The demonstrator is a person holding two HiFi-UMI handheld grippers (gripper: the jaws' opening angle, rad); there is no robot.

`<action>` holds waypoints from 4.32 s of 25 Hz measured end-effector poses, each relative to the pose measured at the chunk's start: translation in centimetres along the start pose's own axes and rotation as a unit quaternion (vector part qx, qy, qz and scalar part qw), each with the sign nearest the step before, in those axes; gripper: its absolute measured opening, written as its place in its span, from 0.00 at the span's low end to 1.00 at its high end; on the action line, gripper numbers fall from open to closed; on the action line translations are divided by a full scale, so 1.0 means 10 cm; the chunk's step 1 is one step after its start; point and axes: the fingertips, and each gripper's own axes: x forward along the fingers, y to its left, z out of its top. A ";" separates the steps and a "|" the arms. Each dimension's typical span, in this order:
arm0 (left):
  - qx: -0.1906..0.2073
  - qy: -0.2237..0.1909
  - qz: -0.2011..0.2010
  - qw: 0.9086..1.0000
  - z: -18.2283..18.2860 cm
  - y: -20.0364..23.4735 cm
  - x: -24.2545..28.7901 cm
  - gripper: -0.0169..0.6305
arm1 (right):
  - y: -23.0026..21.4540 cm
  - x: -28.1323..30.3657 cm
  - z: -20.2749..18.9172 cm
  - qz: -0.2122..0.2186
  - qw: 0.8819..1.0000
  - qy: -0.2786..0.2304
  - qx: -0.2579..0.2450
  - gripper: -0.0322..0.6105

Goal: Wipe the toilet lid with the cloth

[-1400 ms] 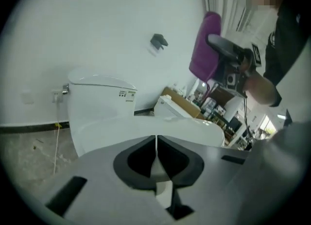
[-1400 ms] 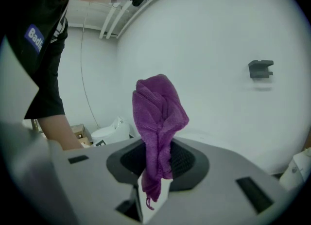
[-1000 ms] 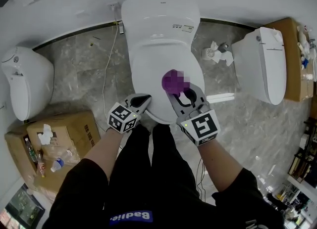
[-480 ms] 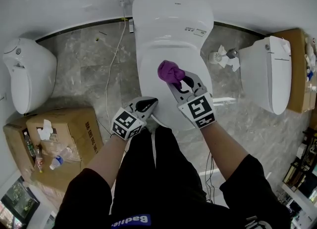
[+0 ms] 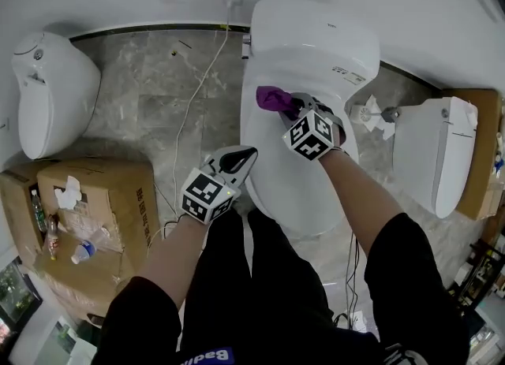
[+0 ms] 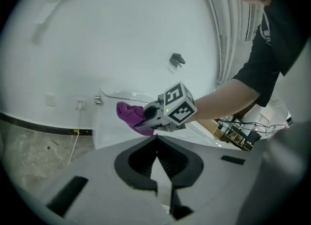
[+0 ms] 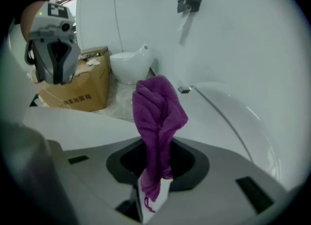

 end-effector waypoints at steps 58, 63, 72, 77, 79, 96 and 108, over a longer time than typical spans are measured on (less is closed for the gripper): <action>0.008 -0.040 0.062 0.997 0.20 -1.97 -1.20 0.05 | 2.45 -2.29 -0.59 0.050 0.971 0.070 -0.222 0.20; 0.010 -0.047 0.050 0.998 0.30 -2.00 -0.98 0.05 | 2.00 -2.20 -0.58 0.026 0.975 0.069 -0.211 0.20; 0.033 -0.026 0.005 0.999 0.61 -1.31 -0.38 0.05 | 0.80 -1.26 -0.57 0.002 0.979 0.098 -0.179 0.20; 0.041 -0.003 -0.024 0.999 0.72 -0.87 -0.08 0.05 | 0.16 -0.56 -0.68 0.002 0.976 0.126 -0.175 0.20; 0.040 0.005 -0.030 0.999 0.72 -0.69 0.00 0.05 | -0.06 -0.29 -0.75 0.000 0.977 0.137 -0.164 0.20; 0.031 0.043 -0.045 0.998 0.41 -0.35 -0.01 0.05 | -0.23 0.37 -1.12 0.026 0.968 0.175 -0.177 0.20; 0.043 0.019 -0.035 0.998 0.28 -1.16 -0.22 0.05 | 0.61 -0.61 -1.15 0.031 0.970 0.157 -0.181 0.20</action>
